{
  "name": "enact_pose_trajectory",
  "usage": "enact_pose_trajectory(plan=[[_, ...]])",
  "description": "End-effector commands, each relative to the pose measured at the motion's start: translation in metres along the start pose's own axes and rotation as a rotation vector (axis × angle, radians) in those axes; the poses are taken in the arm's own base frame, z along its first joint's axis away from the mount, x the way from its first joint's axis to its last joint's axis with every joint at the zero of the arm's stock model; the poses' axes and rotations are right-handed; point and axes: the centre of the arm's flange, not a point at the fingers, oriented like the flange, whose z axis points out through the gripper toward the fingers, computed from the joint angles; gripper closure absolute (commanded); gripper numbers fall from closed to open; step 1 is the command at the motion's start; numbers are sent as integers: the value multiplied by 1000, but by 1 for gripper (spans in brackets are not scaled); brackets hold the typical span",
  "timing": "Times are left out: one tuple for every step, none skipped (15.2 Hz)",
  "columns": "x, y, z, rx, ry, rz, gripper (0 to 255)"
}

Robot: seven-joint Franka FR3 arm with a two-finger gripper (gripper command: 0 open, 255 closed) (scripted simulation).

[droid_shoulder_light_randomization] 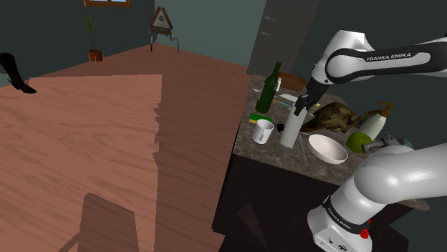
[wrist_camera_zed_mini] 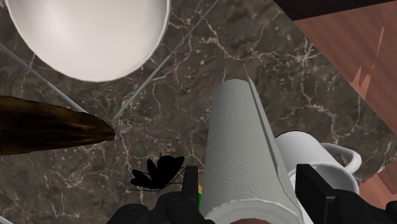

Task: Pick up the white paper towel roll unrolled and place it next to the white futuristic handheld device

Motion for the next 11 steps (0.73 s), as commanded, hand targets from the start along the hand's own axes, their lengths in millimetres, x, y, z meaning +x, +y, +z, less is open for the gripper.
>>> enact_pose_trajectory(plan=[[1, 0, -10, 0, 0, 0, 255], [2, 1, -15, 0, 0, 0, 255], [3, 1, -21, 0, 0, 0, 255], [3, 2, -26, 0, 0, 0, 255], [4, 2, -31, 0, 0, 0, 255], [4, 2, -36, 0, 0, 0, 255], [5, 3, -41, 0, 0, 0, 255], [5, 3, -47, 0, 0, 0, 255], [6, 4, -52, 0, 0, 0, 255], [6, 4, -57, 0, 0, 0, 255], [7, 4, -62, 0, 0, 0, 255]])
